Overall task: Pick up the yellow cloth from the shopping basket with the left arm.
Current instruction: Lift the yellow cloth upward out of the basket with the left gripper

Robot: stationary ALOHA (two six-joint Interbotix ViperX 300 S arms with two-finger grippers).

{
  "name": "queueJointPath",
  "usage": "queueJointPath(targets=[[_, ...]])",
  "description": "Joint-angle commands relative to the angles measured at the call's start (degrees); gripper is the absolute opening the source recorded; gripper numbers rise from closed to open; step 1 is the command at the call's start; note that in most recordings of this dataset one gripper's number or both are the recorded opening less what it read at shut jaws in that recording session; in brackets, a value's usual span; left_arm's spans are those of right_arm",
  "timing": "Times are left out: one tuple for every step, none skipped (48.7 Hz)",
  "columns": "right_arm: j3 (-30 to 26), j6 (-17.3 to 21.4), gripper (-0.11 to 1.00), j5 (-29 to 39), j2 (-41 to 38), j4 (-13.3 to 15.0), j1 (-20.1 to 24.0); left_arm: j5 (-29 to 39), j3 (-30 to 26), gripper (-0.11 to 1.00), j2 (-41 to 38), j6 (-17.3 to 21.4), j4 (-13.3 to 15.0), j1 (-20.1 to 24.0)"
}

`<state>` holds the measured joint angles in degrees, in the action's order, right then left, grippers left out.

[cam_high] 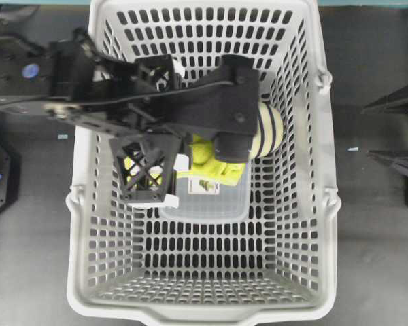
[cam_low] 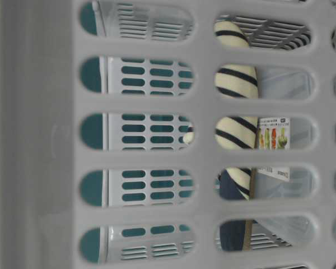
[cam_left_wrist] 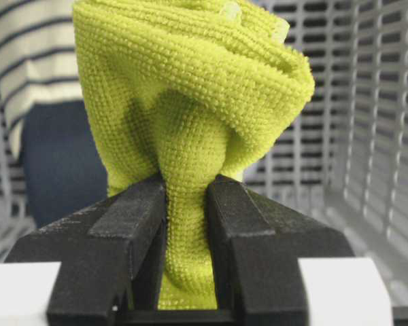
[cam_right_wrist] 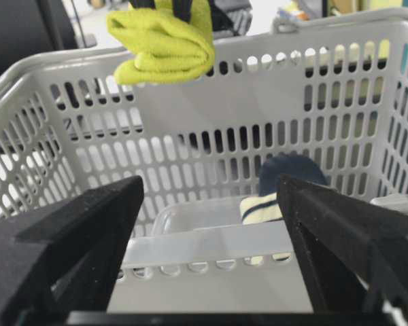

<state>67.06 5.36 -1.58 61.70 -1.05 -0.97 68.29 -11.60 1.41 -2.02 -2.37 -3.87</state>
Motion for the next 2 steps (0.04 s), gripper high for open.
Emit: queueJointPath(targets=[[-0.53,0.09,0.76,-0.35,-0.35,-0.18,0.0,-5.63,1.76,0.16,3.08,0.26,-0.18,-0.26],[-0.53,0.09,0.76,-0.26,-0.35,-0.18,0.0,-6.33,2.11,0.16,3.25,0.35,-0.18,-0.18]])
